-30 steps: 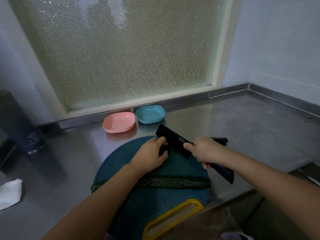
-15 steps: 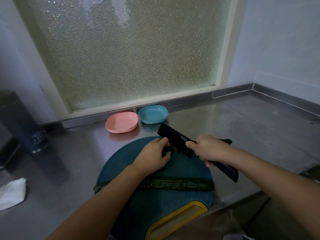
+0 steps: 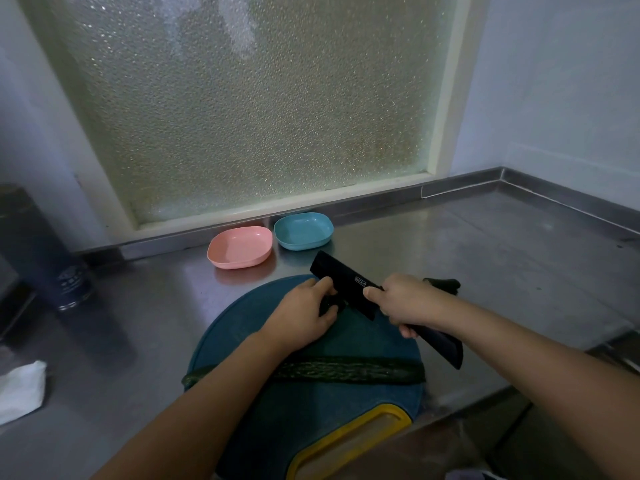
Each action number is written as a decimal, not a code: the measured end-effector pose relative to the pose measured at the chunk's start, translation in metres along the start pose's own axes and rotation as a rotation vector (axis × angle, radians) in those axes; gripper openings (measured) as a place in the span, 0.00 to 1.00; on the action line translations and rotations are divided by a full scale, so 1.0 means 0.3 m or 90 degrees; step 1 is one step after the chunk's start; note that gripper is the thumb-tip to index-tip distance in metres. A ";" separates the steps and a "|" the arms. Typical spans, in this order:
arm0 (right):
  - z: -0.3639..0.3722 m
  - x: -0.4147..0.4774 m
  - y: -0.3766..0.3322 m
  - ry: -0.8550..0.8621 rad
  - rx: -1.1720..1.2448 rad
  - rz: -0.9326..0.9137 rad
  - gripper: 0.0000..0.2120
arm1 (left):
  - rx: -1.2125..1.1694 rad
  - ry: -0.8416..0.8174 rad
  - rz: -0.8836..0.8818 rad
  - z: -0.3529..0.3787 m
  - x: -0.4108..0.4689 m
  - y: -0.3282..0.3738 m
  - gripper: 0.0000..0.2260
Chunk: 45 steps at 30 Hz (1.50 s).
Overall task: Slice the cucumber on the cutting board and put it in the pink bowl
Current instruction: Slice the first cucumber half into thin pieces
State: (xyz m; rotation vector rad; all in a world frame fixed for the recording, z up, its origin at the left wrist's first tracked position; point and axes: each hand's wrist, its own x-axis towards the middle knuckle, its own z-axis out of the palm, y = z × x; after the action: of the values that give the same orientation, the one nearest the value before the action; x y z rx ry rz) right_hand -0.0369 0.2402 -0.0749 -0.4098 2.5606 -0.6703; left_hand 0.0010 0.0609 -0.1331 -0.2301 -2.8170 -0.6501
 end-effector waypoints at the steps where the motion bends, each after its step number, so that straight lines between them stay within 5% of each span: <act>1: 0.012 0.004 -0.005 -0.002 0.003 0.000 0.19 | 0.002 0.002 0.001 0.001 0.000 0.000 0.10; 45: 0.006 -0.035 0.003 0.000 0.005 0.004 0.21 | 0.061 0.025 0.015 -0.003 -0.021 0.009 0.11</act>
State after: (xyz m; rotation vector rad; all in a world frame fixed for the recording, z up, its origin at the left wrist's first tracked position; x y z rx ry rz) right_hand -0.0270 0.2445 -0.0732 -0.3988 2.5579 -0.6777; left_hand 0.0080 0.0622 -0.1328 -0.2294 -2.7938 -0.5080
